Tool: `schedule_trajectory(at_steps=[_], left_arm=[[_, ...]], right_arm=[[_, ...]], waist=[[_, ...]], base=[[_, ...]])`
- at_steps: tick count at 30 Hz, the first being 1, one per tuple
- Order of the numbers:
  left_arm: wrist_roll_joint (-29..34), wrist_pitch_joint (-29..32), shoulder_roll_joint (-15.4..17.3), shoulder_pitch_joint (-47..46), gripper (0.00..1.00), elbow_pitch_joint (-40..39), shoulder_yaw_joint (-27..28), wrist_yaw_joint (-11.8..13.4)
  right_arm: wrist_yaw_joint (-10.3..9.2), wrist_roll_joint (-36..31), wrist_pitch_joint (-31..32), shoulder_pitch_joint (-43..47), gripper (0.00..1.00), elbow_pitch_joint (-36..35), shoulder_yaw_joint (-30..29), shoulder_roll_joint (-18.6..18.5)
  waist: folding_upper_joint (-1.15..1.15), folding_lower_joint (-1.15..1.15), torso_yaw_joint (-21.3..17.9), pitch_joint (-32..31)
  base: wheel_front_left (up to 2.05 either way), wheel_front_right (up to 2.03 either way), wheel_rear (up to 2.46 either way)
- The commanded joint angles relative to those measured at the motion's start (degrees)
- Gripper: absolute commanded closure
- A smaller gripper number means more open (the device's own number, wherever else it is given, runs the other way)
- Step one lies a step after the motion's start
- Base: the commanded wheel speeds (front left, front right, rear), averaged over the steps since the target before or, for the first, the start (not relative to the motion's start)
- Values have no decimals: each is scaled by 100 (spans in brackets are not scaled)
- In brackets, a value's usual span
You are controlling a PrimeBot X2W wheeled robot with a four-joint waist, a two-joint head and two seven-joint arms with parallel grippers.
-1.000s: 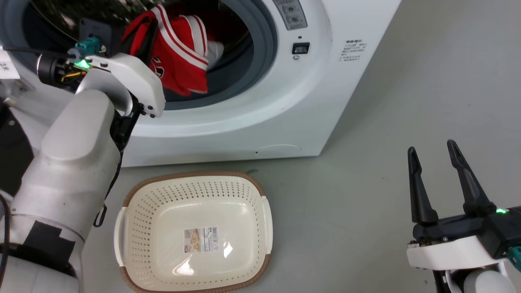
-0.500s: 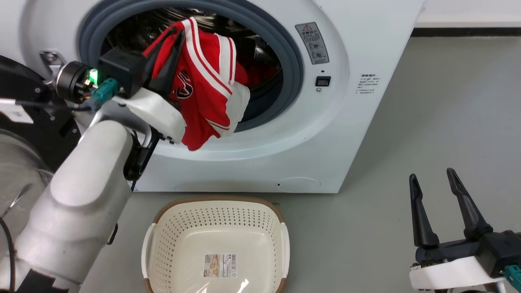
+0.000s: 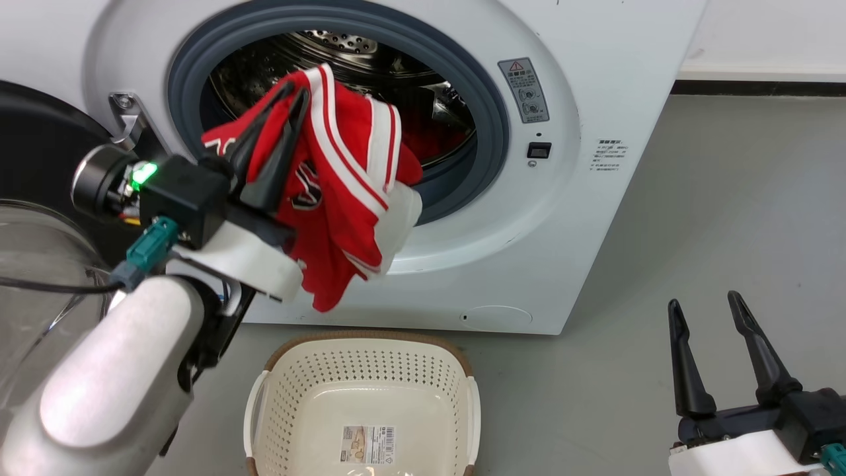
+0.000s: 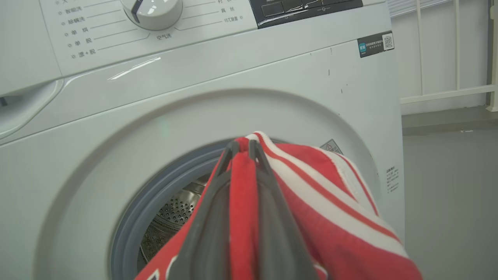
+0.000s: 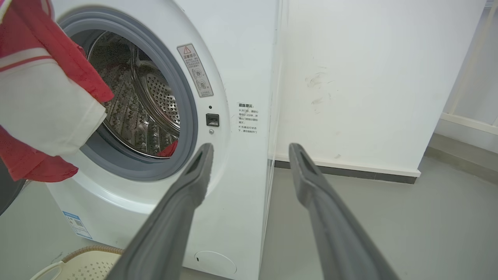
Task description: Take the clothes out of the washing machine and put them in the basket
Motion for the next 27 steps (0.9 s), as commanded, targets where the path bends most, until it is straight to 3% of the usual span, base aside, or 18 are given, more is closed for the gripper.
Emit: schedule_trajectory(at_steps=[1, 7, 13, 20, 27], left_arm=[[6, 45, 47, 147, 100, -108, -3, 41], [-89, 222, 203, 749, 100, -565, -128, 224], [-233, 176, 111, 1349, 100, -487, -358, 275], [-384, 33, -122, 1678, 100, 76, -668, 60], [-364, -131, -461, 1368, 100, 1125, -877, -230]], right_arm=[[-4, 15, -12, 55, 0, -2, -8, 1], [-4, 31, -12, -40, 0, -25, -24, 1], [-4, 30, -12, -153, 0, -37, -45, 1], [-4, -46, -12, -371, 0, -93, -81, 1], [-4, -83, -12, -832, 0, -179, -83, 1]], waist=[[0, 1, 14, 10], [0, 1, 50, 141], [0, 1, 49, 352], [0, 1, 45, 881], [0, 1, -123, 1729]], base=[[0, 0, 0], [0, 0, 0], [0, 0, 0], [0, 0, 0], [0, 0, 0]])
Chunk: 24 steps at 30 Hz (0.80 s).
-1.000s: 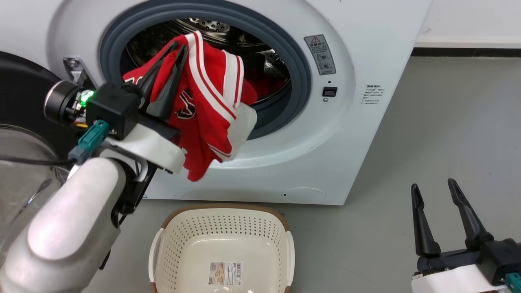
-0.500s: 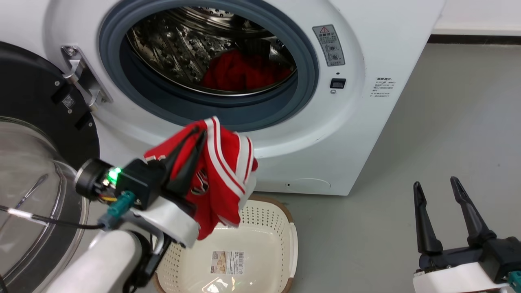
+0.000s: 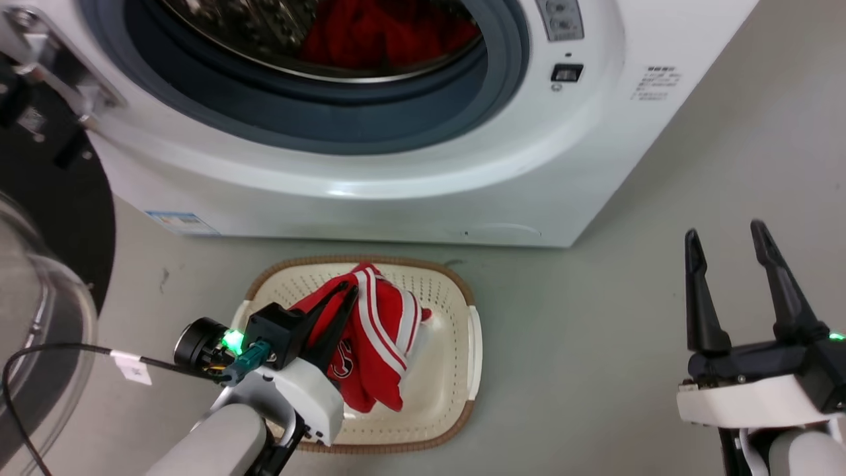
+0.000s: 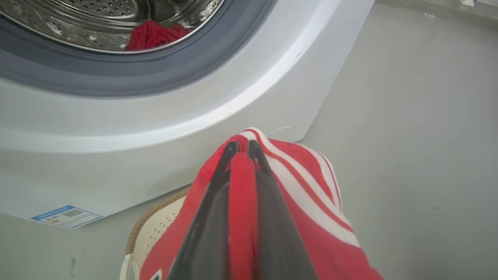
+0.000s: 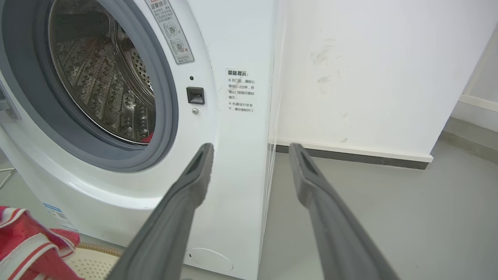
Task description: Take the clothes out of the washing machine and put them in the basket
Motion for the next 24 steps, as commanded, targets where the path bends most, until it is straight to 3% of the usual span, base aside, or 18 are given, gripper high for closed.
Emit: schedule_trajectory(at_steps=[1, 13, 24], left_arm=[[0, -69, -122, -209, 100, 330, -34, -98], [171, -193, -603, -1282, 100, 2855, -273, -739], [225, -123, -1202, -2340, 100, 5075, -454, -1029]], right_arm=[[-4, -28, -12, -213, 0, -48, 19, 0], [-4, 182, -12, -857, 0, -164, -32, 3], [-4, 285, -12, -1149, 0, -307, -25, 2]], waist=[[0, 0, -181, 575], [0, 0, -775, 1897], [0, 0, -951, 2640]], base=[[0, 0, 0], [0, 0, 0], [0, 0, 0]])
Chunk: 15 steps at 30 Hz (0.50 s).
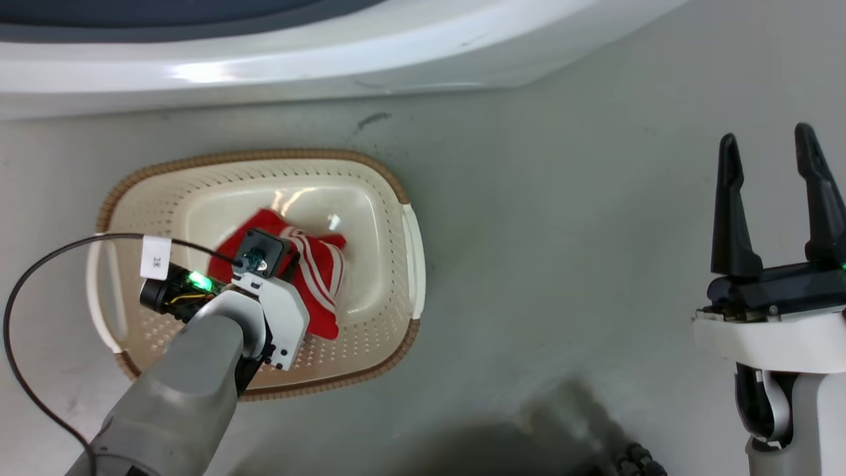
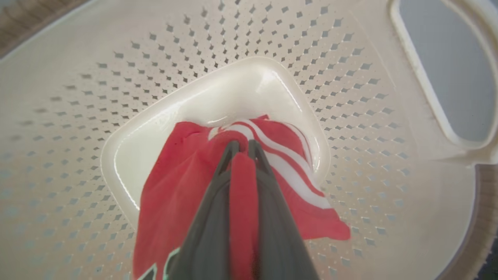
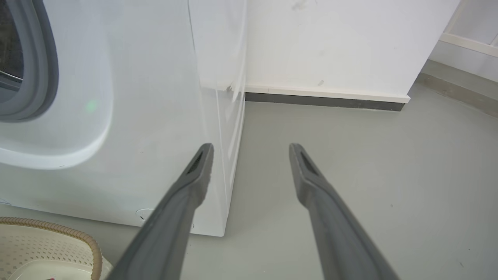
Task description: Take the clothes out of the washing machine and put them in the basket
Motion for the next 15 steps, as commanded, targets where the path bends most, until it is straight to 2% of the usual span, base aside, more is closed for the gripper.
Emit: schedule_trajectory(at_steps=[1, 5, 10, 11, 12, 15], left_arm=[[14, 48, -77, -116, 100, 247, -30, -42], [181, 164, -230, -354, 100, 832, -243, -62], [381, 255, -329, -422, 100, 1144, -513, -74], [398, 225, -342, -422, 75, 1171, -536, -75], [427, 191, -362, -414, 0, 1199, -570, -49], [387, 111, -458, -301, 0, 1248, -602, -70]], right_arm=[[-4, 27, -12, -115, 0, -52, 3, 4], [-4, 43, -12, -204, 0, -76, 30, 3], [-4, 68, -12, -236, 0, -63, 30, 3], [-4, 70, -12, -228, 0, -45, 33, 3], [-4, 67, -12, -214, 0, -31, 37, 3], [-4, 24, -12, -161, 0, 10, 50, 3]], waist=[[0, -1, -100, 233], [0, -1, -159, 402], [0, -1, -171, 440], [0, -1, -164, 417], [0, -1, -151, 384], [0, -1, -77, 213]], base=[[0, 0, 0], [0, 0, 0], [0, 0, 0], [0, 0, 0], [0, 0, 0], [0, 0, 0]])
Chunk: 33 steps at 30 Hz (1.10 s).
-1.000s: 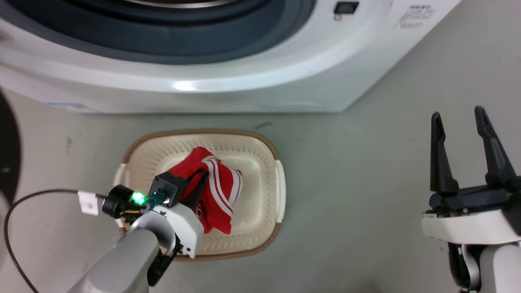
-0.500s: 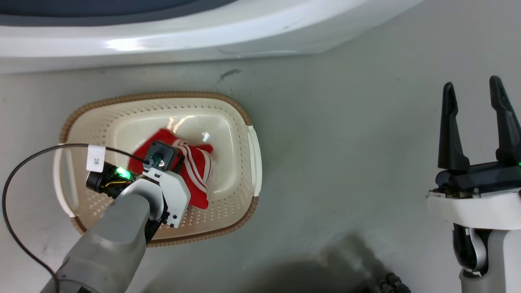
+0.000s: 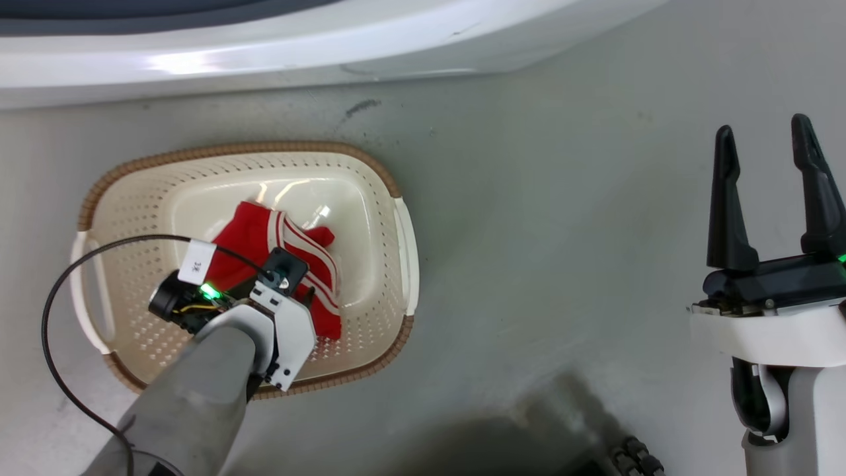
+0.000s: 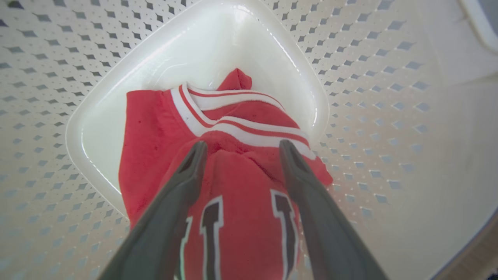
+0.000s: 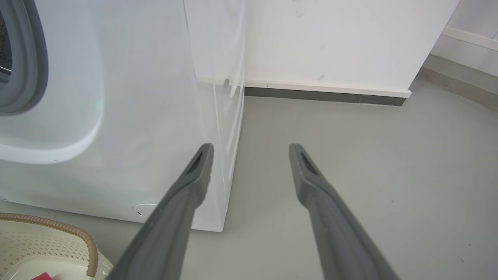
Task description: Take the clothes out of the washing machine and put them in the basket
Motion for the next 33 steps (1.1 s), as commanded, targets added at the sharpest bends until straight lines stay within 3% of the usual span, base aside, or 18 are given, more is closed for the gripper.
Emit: schedule_trajectory(at_steps=[1, 11, 23, 33], left_arm=[[-23, -78, -43, 84, 0, 33, -23, -13], [-372, -539, -317, 603, 0, -202, 359, 310], [175, -546, 47, 1957, 0, -2740, 1689, 1002], [996, -546, -193, 3093, 0, -4953, 3555, 1329]], right_arm=[[-4, -38, -12, 2, 0, 29, 15, 3], [-4, -193, -12, 329, 0, 259, 147, 2], [-4, -315, -12, 906, 0, 428, 124, 2], [-4, -263, -12, 1219, 0, 491, 100, 3]], waist=[[0, -1, 82, -179], [0, -1, 368, -1235], [0, -1, 655, -2343], [0, -1, 781, -2985]], base=[[0, 0, 0], [0, 0, 0], [0, 0, 0], [0, 0, 0]])
